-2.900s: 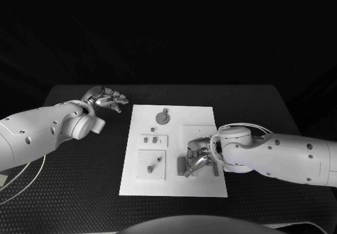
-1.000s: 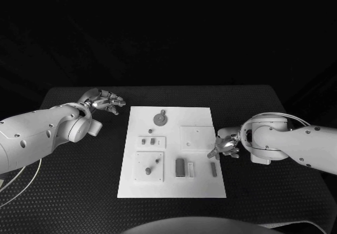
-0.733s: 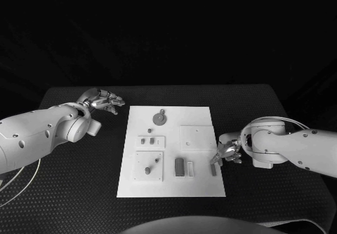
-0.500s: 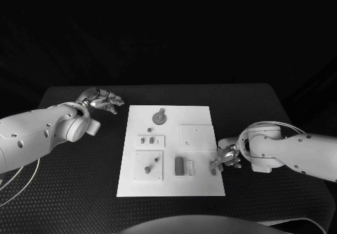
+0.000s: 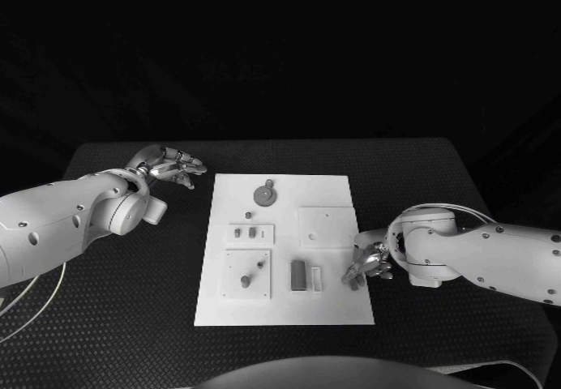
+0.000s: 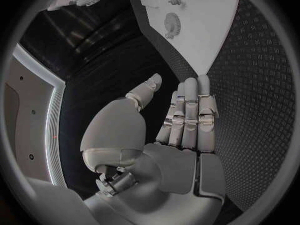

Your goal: Assemble the parts on the task board

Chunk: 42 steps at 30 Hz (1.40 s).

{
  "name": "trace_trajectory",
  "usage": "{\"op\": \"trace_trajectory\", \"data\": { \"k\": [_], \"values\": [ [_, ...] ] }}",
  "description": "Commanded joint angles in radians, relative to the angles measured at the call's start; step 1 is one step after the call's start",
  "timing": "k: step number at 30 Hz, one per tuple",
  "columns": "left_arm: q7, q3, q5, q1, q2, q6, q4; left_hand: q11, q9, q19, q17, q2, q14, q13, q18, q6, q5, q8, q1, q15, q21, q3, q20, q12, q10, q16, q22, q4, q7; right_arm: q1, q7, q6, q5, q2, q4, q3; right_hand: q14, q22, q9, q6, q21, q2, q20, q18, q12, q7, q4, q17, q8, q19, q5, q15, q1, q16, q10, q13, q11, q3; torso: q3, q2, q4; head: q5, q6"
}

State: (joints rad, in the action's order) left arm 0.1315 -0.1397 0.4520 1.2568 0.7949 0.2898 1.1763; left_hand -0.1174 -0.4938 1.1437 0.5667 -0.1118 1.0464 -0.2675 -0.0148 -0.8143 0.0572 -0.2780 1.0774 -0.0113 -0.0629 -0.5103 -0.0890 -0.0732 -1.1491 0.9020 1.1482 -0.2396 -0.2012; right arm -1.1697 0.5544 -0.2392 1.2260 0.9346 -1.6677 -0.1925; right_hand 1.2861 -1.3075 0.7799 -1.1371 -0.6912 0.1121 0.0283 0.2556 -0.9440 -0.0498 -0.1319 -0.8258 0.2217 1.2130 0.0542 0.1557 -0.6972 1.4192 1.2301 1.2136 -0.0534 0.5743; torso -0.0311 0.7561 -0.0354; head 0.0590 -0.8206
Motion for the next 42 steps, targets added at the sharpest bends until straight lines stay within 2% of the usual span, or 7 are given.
{"op": "trace_trajectory", "data": {
  "k": [1, 9, 14, 19, 27, 33, 42],
  "values": [
    [0.006, 0.001, -0.004, 0.0, -0.002, -0.013, 0.002, 0.0, 0.001, -0.001, 0.002, 0.0, 0.002, -0.001, -0.02, 0.005, -0.005, -0.006, -0.009, 0.003, -0.006, 0.001, 0.0, 0.003, 0.006, -0.003, -0.001, 0.004, 0.002, 0.016, 0.011, -0.007, 0.069, -0.009, 0.008, -0.009, -0.002, -0.021, -0.002, 0.01, -0.007, -0.007, 0.001, 0.006, -0.002, -0.005, -0.031, 0.0, -0.01, -0.007, -0.003, 0.003, -0.027, 0.005, 0.0, 0.0, -0.003, 0.004, -0.0011, 0.0, -0.0003, 0.0, -0.001],
    [0.005, 0.001, -0.004, 0.0, 0.0, -0.012, 0.003, 0.0, 0.001, -0.001, 0.002, 0.001, 0.002, -0.001, -0.02, 0.005, -0.005, -0.006, -0.009, 0.003, -0.006, 0.001, 0.0, 0.003, 0.006, -0.003, -0.001, 0.005, 0.002, 0.024, 0.016, -0.009, 0.139, -0.016, 0.001, -0.009, -0.002, -0.02, -0.009, 0.037, -0.007, -0.021, -0.002, 0.006, 0.002, -0.015, -0.156, 0.004, -0.028, -0.009, -0.003, -0.004, -0.131, -0.001, -0.004, -0.002, 0.007, 0.022, -0.0017, 0.0, 0.0001, 0.0, -0.002],
    [0.005, 0.001, -0.004, 0.0, 0.001, -0.011, 0.003, 0.0, 0.001, -0.001, 0.002, 0.001, 0.002, -0.001, -0.02, 0.005, -0.005, -0.006, -0.009, 0.003, -0.006, 0.001, 0.0, 0.003, 0.006, -0.003, -0.001, 0.005, 0.002, 0.025, 0.018, 0.015, 0.154, -0.018, 0.002, -0.009, -0.002, -0.02, -0.018, 0.058, -0.007, -0.026, -0.006, 0.006, 0.002, -0.025, -0.162, 0.004, -0.043, -0.012, -0.003, -0.013, -0.231, -0.003, -0.006, -0.001, 0.016, 0.028, -0.0012, 0.0, -0.0002, -0.001, -0.002],
    [0.005, 0.001, -0.004, 0.0, 0.001, -0.012, 0.003, 0.0, 0.001, -0.001, 0.002, 0.001, 0.002, -0.001, -0.02, 0.005, -0.005, -0.006, -0.009, 0.003, -0.006, 0.001, -0.001, 0.003, 0.006, -0.003, -0.001, 0.005, 0.002, 0.025, 0.016, 0.042, 0.155, -0.02, 0.002, -0.009, -0.003, -0.021, -0.022, 0.058, -0.008, -0.061, -0.01, 0.006, 0.001, -0.025, -0.163, 0.003, -0.045, -0.016, -0.003, -0.015, -0.299, -0.002, -0.007, 0.0, 0.017, 0.018, -0.0006, 0.0, -0.0005, 0.0, -0.001],
    [0.005, 0.001, -0.004, 0.0, 0.001, -0.011, 0.003, 0.0, 0.001, -0.001, 0.002, 0.001, 0.002, -0.001, -0.02, 0.005, -0.005, -0.006, -0.009, 0.003, -0.006, 0.001, -0.001, 0.003, 0.006, -0.003, -0.001, 0.005, 0.002, 0.025, -0.004, 0.104, 0.13, -0.019, -0.001, -0.009, -0.004, -0.022, -0.024, 0.054, -0.011, -0.094, -0.013, 0.006, -0.001, -0.023, -0.164, 0.001, -0.044, -0.019, -0.003, -0.014, -0.331, 0.001, -0.004, 0.0, 0.015, 0.006, -0.0011, 0.0, -0.001, -0.001, 0.0],
    [0.005, 0.001, -0.004, 0.0, 0.001, -0.011, 0.004, 0.0, 0.001, -0.001, 0.002, 0.001, 0.002, -0.001, -0.02, 0.005, -0.005, -0.006, -0.009, 0.003, -0.006, 0.001, -0.001, 0.003, 0.006, -0.003, -0.001, 0.005, 0.002, 0.025, -0.022, 0.174, 0.042, -0.009, -0.014, -0.008, -0.003, -0.022, -0.023, 0.05, -0.014, -0.1, -0.012, 0.006, -0.004, -0.021, -0.164, -0.001, -0.042, -0.018, -0.003, -0.012, -0.34, 0.004, 0.0, 0.001, 0.014, 0.002, -0.0013, 0.0, -0.0013, -0.004, 0.001],
    [0.005, 0.001, -0.004, 0.0, 0.002, -0.011, 0.005, 0.0, 0.001, -0.001, 0.002, 0.001, 0.003, -0.002, -0.02, 0.005, -0.005, -0.006, -0.009, 0.003, -0.006, 0.001, -0.001, 0.003, 0.006, -0.003, -0.001, 0.005, 0.002, 0.023, -0.029, 0.215, -0.03, 0.003, -0.023, 0.005, -0.002, -0.022, -0.023, 0.046, -0.016, -0.102, -0.012, 0.006, -0.007, -0.019, -0.164, -0.002, -0.04, -0.016, -0.003, -0.011, -0.346, 0.007, 0.004, 0.002, 0.012, -0.002, -0.0021, 0.0, -0.0009, -0.006, 0.002]
  ]
}}
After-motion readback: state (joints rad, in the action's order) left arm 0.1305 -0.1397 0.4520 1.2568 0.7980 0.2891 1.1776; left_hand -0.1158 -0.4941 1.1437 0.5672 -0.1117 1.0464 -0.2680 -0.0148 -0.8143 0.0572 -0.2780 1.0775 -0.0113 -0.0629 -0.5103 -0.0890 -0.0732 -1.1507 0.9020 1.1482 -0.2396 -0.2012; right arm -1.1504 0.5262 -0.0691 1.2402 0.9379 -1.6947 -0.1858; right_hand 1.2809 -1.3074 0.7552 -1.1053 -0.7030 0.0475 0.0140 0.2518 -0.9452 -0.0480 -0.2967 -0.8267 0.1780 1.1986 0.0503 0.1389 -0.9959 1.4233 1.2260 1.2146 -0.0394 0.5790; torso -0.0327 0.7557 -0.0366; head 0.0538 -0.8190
